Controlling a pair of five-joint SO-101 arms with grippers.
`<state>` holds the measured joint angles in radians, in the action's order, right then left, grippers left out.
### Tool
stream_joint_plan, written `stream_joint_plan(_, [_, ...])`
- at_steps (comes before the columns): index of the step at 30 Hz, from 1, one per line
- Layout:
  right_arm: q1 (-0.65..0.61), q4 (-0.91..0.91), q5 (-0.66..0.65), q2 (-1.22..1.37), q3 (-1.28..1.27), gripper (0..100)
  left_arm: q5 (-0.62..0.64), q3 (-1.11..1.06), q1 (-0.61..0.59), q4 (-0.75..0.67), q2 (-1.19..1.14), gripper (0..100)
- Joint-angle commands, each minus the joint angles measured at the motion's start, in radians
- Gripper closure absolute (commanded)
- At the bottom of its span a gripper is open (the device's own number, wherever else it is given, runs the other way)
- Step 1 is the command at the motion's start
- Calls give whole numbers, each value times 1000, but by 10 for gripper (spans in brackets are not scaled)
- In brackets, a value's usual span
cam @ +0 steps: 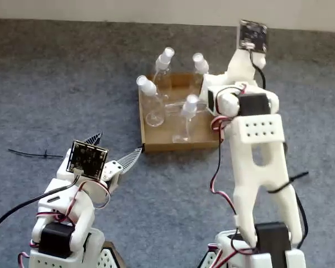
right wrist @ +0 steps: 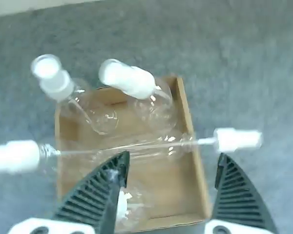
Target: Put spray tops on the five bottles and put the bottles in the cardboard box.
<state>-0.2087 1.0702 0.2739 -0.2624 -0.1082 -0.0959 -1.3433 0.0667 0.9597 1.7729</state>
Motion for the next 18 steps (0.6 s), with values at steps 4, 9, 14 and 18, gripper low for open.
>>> stream_joint_plan(4, [41,-64,265,51,35,777,-11,2,-8,-17,7,684])
stream_joint_plan(9, [186,-143,265,64,12,777,-11,2,-8,-17,7,684])
stream_joint_plan(14, [219,-274,345,114,-73,777,-11,2,-12,-18,7,684])
stream_joint_plan(18, [213,-332,413,171,-88,777,-11,1,-12,-18,7,684])
